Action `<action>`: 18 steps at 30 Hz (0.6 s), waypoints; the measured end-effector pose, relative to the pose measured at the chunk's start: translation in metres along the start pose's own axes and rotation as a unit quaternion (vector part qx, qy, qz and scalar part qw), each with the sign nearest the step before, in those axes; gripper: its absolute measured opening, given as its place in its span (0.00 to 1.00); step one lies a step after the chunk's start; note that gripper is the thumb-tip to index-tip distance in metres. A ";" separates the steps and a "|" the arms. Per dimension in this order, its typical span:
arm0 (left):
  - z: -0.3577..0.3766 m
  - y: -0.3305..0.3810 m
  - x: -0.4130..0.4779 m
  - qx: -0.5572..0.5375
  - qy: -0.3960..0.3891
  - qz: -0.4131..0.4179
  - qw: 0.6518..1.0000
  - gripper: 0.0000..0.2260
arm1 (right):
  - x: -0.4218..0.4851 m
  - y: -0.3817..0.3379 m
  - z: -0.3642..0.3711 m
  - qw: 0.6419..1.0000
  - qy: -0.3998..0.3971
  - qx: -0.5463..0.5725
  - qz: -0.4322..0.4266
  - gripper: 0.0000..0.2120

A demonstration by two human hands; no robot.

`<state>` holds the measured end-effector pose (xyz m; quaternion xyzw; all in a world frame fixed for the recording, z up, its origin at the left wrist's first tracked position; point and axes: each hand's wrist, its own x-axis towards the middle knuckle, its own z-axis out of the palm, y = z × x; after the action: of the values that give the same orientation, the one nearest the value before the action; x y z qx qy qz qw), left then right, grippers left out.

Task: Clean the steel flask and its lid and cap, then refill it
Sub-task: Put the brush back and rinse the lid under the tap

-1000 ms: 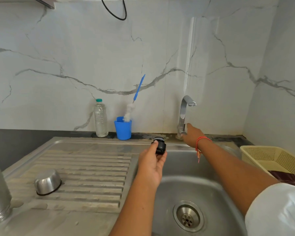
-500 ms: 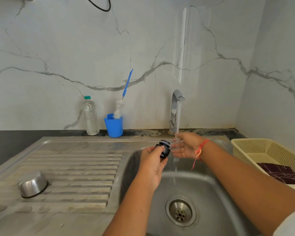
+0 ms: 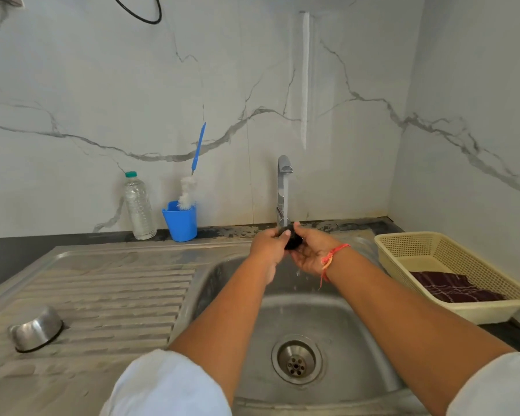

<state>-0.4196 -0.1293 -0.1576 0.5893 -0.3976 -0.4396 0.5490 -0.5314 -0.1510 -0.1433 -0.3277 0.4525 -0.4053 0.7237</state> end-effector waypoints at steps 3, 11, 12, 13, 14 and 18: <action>0.001 0.003 0.005 0.027 -0.008 0.023 0.999 0.13 | 0.003 0.000 -0.002 0.998 0.013 0.049 0.030 0.18; -0.005 0.005 0.010 0.110 0.034 0.042 0.992 0.05 | 0.016 -0.004 0.000 0.990 -0.020 0.108 0.091 0.20; -0.008 0.004 0.011 0.126 0.040 0.043 0.990 0.06 | 0.017 -0.005 0.002 0.991 -0.028 0.096 0.088 0.18; -0.010 0.004 0.012 0.139 0.045 0.043 0.988 0.07 | 0.016 -0.007 0.004 0.992 -0.039 0.083 0.083 0.16; -0.013 0.004 0.013 0.148 0.047 0.040 0.987 0.08 | 0.015 -0.009 0.006 0.994 -0.042 0.066 0.077 0.13; -0.021 0.005 0.013 0.159 0.026 0.014 0.987 0.06 | 0.013 -0.019 0.009 0.996 -0.036 -0.034 0.078 0.07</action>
<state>-0.3957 -0.1363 -0.1532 0.6749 -0.4561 -0.3472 0.4647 -0.5254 -0.1704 -0.1298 -0.3304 0.4637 -0.3201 0.7572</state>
